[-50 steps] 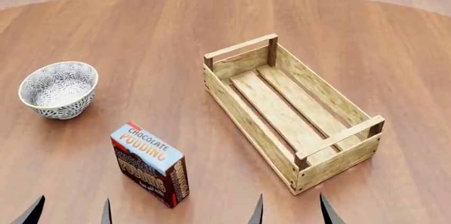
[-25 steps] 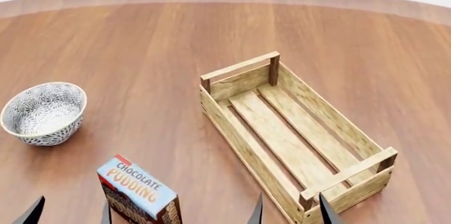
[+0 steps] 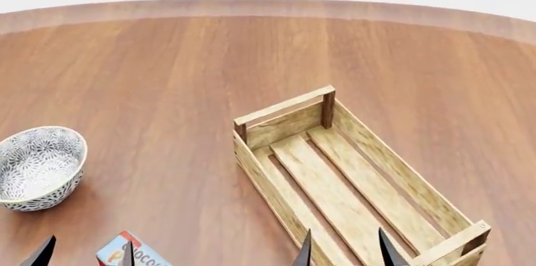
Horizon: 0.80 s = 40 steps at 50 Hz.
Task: Pick up the chocolate pudding and put it in the tray.
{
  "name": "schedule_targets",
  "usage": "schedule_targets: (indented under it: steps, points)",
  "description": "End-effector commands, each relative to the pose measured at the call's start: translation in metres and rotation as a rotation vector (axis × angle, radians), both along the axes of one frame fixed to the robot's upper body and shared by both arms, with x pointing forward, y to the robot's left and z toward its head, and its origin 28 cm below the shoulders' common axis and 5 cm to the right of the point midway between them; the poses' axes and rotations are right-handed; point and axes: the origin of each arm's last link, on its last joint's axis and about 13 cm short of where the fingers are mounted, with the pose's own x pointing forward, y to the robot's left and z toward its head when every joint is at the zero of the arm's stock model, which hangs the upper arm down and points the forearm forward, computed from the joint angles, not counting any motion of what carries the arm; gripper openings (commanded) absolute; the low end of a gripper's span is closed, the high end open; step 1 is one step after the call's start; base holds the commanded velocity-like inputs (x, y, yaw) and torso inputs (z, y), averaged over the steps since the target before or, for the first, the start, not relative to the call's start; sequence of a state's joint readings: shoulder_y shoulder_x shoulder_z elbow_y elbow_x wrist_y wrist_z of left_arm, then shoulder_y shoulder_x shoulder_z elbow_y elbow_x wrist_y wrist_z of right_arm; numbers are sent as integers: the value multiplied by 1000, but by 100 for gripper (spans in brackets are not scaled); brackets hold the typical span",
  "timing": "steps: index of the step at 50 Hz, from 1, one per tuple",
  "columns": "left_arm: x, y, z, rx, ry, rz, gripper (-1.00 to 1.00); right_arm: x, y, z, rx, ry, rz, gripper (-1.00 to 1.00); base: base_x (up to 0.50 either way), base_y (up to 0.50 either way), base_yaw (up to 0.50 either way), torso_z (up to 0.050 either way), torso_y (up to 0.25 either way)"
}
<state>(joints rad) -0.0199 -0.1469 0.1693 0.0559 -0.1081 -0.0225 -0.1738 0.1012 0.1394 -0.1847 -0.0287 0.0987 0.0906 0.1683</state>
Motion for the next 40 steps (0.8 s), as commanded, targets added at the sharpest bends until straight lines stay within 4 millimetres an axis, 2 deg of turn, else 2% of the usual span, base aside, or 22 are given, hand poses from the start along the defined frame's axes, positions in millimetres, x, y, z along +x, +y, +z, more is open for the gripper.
schedule_targets:
  steps: [1,7,11,19,27,40]
  points:
    - [-1,0,-1,-1,1,-3,100,1,2,2,-7,-3,4,100,152,0,0,0,0]
    - [-2,0,-1,0,-1,-4,100,-2,2,-2,-47,-10,45,100,0,0,0,0,0]
    - [-2,0,0,-6,-8,-7,100,-14,2,-7,80,1,167,100,0,0,0,0,0]
    - [-2,-2,0,-5,-8,-12,100,-28,-3,-15,114,8,233,100,0,0,0,0,0]
    - [-3,-3,-2,3,1,-24,100,-43,-6,-25,69,36,344,100,0,0,0,0,0]
    - [-3,-5,-4,4,2,-27,100,-55,-13,-39,54,78,412,100,0,0,0,0,0]
